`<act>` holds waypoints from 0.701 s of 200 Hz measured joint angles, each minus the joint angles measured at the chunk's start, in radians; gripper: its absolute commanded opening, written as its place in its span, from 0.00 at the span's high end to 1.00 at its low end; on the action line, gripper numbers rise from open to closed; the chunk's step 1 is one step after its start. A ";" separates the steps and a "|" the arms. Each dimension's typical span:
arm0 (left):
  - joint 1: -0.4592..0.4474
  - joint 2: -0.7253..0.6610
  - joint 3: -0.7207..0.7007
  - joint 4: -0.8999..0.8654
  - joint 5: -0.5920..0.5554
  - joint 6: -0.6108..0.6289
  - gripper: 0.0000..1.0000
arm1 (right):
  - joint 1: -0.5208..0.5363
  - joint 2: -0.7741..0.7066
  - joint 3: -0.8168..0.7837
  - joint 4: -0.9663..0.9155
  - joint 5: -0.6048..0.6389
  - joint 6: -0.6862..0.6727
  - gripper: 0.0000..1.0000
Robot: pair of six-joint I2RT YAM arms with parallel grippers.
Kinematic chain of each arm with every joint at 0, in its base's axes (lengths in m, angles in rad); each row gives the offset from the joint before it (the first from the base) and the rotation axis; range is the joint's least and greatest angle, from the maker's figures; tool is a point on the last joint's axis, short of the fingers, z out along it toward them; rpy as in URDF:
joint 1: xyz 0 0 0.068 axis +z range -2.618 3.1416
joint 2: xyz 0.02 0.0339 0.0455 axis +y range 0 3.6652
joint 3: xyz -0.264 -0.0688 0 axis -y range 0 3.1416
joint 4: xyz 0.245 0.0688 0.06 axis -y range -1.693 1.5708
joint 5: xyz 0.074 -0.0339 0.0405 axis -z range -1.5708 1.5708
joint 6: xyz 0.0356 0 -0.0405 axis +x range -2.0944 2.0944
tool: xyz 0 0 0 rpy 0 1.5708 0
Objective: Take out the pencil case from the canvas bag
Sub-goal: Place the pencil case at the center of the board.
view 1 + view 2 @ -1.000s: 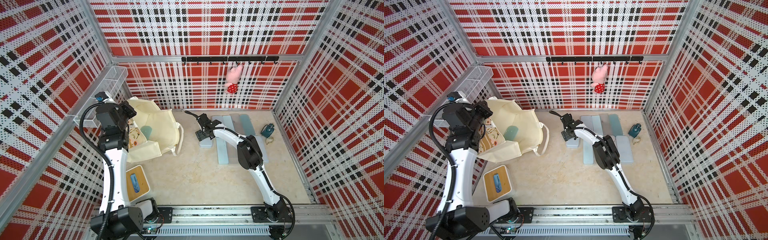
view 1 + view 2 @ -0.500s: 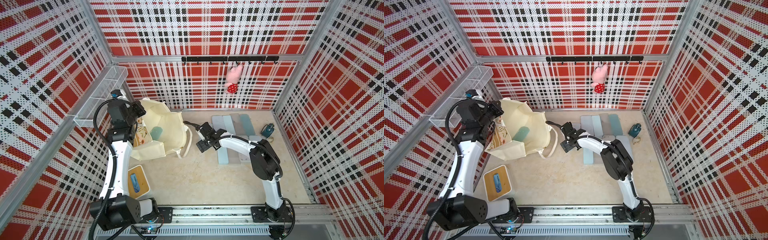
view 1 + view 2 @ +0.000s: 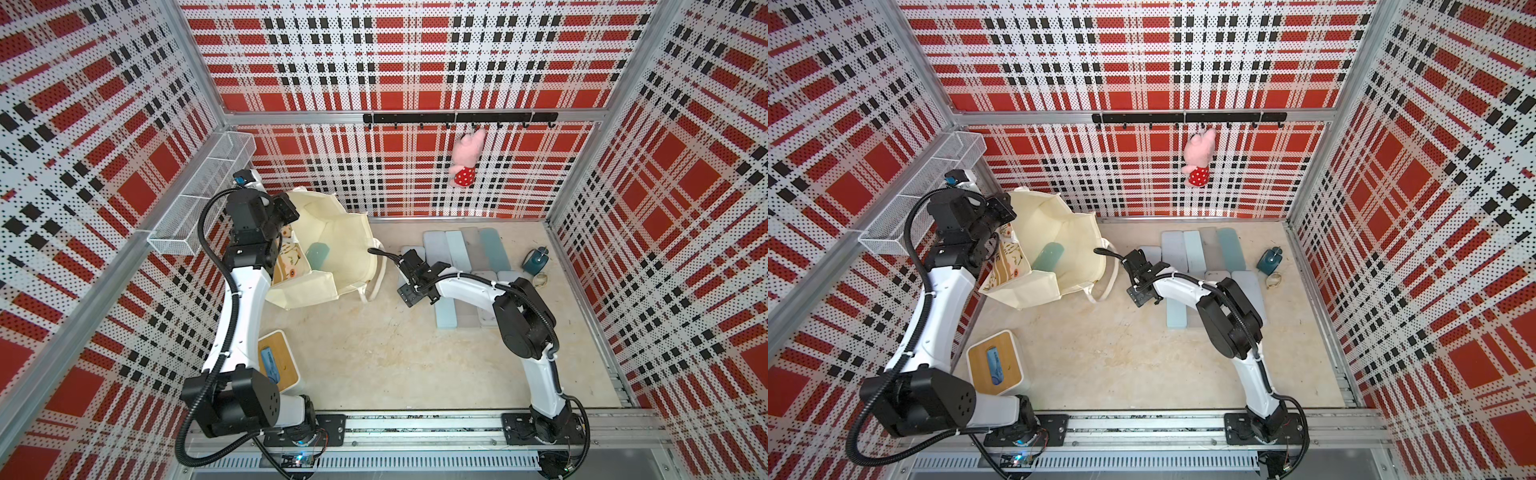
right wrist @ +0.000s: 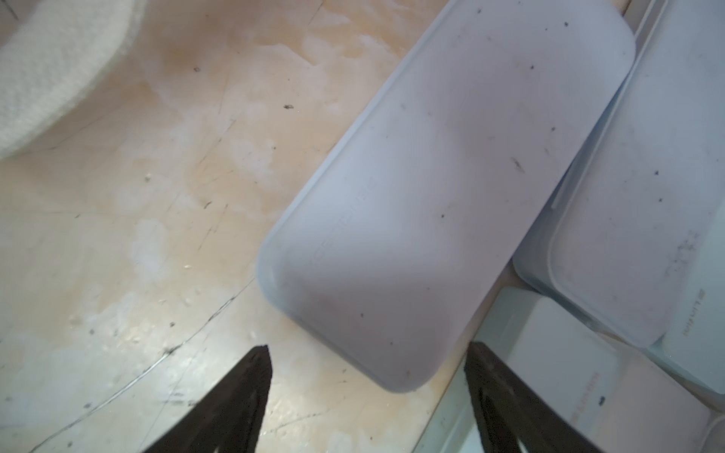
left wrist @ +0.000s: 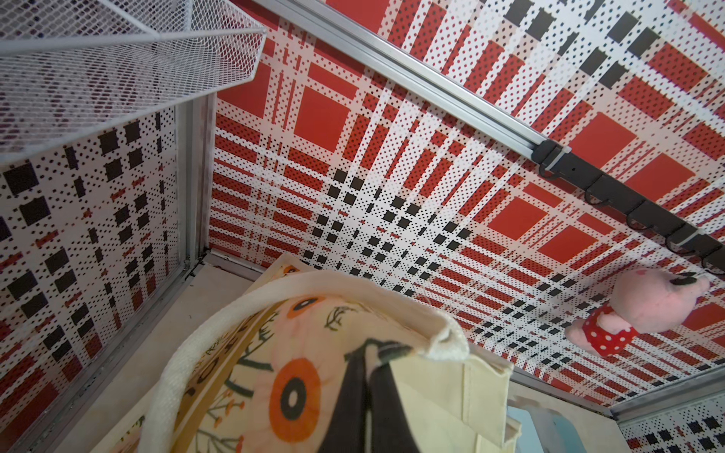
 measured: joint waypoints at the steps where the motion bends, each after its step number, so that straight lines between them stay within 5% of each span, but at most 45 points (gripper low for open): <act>1: 0.000 0.000 0.000 0.000 0.000 0.000 1.00 | 0.000 0.002 0.002 0.000 0.002 0.000 0.20; 140: 0.021 -0.021 -0.003 0.000 -0.003 0.007 1.00 | -0.080 0.125 0.207 -0.022 0.085 0.006 0.25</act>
